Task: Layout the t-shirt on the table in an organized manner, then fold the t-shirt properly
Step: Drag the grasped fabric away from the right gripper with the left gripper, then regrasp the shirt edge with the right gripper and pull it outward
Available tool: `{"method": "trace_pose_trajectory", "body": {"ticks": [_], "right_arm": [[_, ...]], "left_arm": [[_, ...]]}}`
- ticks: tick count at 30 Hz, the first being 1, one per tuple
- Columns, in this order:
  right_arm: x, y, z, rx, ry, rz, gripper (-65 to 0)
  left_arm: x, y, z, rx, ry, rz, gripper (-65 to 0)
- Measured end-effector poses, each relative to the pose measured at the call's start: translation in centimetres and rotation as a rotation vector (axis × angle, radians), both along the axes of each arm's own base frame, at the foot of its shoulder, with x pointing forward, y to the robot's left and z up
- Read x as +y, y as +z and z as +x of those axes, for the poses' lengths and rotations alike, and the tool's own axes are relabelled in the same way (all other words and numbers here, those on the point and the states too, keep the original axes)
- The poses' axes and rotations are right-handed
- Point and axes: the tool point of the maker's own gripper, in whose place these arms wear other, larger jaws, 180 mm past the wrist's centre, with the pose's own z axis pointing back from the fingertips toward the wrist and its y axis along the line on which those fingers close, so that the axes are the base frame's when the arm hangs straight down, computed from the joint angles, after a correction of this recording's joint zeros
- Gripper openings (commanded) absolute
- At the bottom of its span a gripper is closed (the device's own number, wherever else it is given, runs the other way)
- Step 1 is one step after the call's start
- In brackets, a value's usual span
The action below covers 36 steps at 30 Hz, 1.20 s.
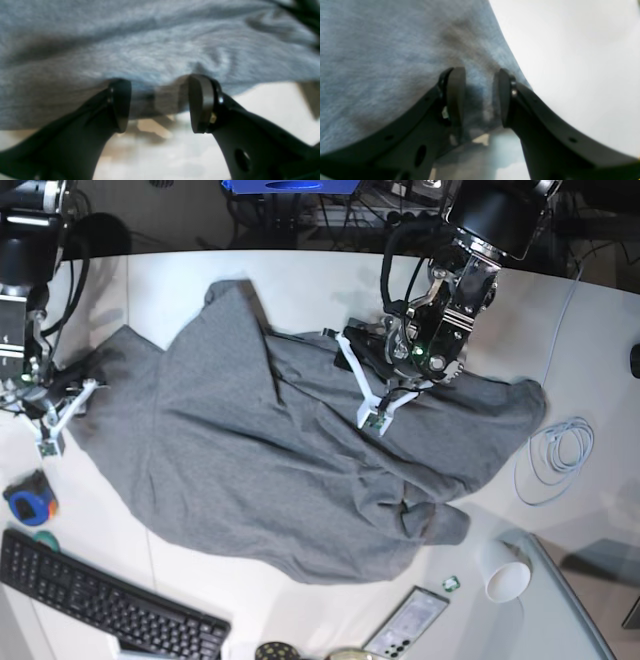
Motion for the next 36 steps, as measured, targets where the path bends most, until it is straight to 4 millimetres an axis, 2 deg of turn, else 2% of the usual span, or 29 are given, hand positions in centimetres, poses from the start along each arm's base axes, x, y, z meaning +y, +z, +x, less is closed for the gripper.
{"method": "trace_pose_trajectory", "body": {"ticks": [3,5,11,19,22,25,29,31,33,36], "right_arm": [[-0.1,-0.3,1.3,-0.033,-0.015,0.022,-44.3],[0.0,-0.6,1.7,-0.054,-0.028,0.044,-44.3],[-0.3,-0.6,2.8,-0.052,-0.050,0.061,-44.3],[-1.2,-0.6,2.3,-0.047,-0.057,0.050,-44.3],[-1.3,-0.8,1.6,-0.057,-0.057,0.049,-44.3],[-1.4,-0.6,0.6,-0.055,-0.038,0.025,-44.3],[-1.4,0.0,-1.9,-0.002,0.008,-0.041,-44.3],[-1.4,1.1,-2.7,0.039,0.025,-0.089,-44.3],[-1.0,3.7,-1.4,-0.027,0.046,-0.112,-44.3],[0.4,8.4,2.4,-0.187,0.086,-0.128,-44.1]], "left_arm": [[0.7,-0.6,-1.2,-0.015,-0.042,0.023,-30.6],[2.0,-1.0,-2.2,-0.006,-0.067,0.047,-30.6],[6.1,-1.3,-3.4,-0.007,-0.075,0.094,-30.6],[15.2,-0.2,-3.1,0.030,-0.076,0.311,-30.6],[17.4,0.4,-2.3,0.035,-0.070,0.378,-30.6],[17.2,1.1,-2.3,0.042,-0.080,0.385,-30.6],[13.4,3.3,-0.6,-0.065,-0.127,0.308,-30.6],[12.9,3.5,-0.3,-0.076,-0.127,0.297,-30.6],[13.1,3.4,-0.3,-0.070,-0.117,0.300,-30.6],[14.0,3.7,0.0,-0.082,-0.037,0.283,-30.6]]}}
